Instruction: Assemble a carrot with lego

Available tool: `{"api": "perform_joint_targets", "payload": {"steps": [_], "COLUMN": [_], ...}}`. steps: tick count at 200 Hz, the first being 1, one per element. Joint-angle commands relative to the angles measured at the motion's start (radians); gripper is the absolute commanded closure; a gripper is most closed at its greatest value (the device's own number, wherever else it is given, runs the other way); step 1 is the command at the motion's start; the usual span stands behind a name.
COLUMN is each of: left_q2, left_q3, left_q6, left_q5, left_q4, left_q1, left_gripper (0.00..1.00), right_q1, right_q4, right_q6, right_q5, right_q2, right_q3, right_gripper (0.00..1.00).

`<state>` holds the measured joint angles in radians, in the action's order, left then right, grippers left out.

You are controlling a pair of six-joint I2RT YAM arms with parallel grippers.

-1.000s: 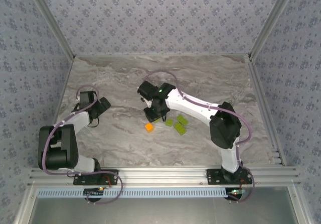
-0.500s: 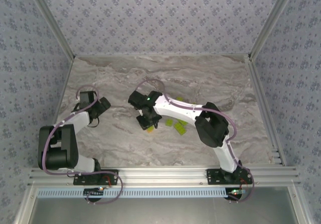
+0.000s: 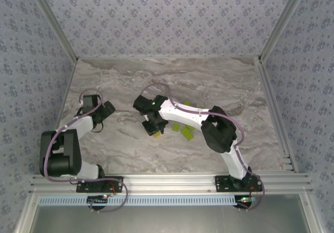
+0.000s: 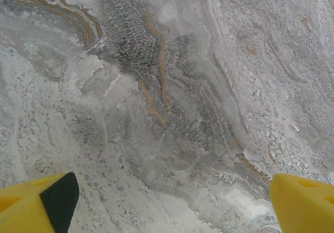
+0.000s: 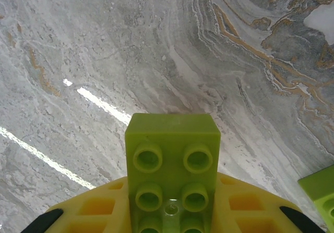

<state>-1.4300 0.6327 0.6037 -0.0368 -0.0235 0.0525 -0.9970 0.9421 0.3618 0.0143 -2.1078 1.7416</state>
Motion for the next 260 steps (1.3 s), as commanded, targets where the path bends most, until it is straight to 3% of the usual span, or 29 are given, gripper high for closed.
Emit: {"api": "perform_joint_targets", "payload": {"steps": [1,145,260], "left_q2": [-0.017,-0.018,-0.018], "left_q3": [0.03,0.031,0.034], "left_q6": [-0.005,-0.007,-0.007], "left_q5": [0.017,0.017,0.016], "left_q4": [0.005,0.004,0.0], "left_q1": [0.004,0.005,0.005], "left_gripper": [0.04,0.04,0.04], "right_q1": [0.004,0.015,-0.012], "right_q4": [0.042,0.063,0.022], "right_q6": [-0.02,-0.112,-0.027], "right_q5": [-0.014,0.017,0.029], "right_q2": [-0.026,-0.044,-0.042], "right_q3": [0.019,-0.047,-0.113], "right_gripper": [0.73,0.72,0.72]}}
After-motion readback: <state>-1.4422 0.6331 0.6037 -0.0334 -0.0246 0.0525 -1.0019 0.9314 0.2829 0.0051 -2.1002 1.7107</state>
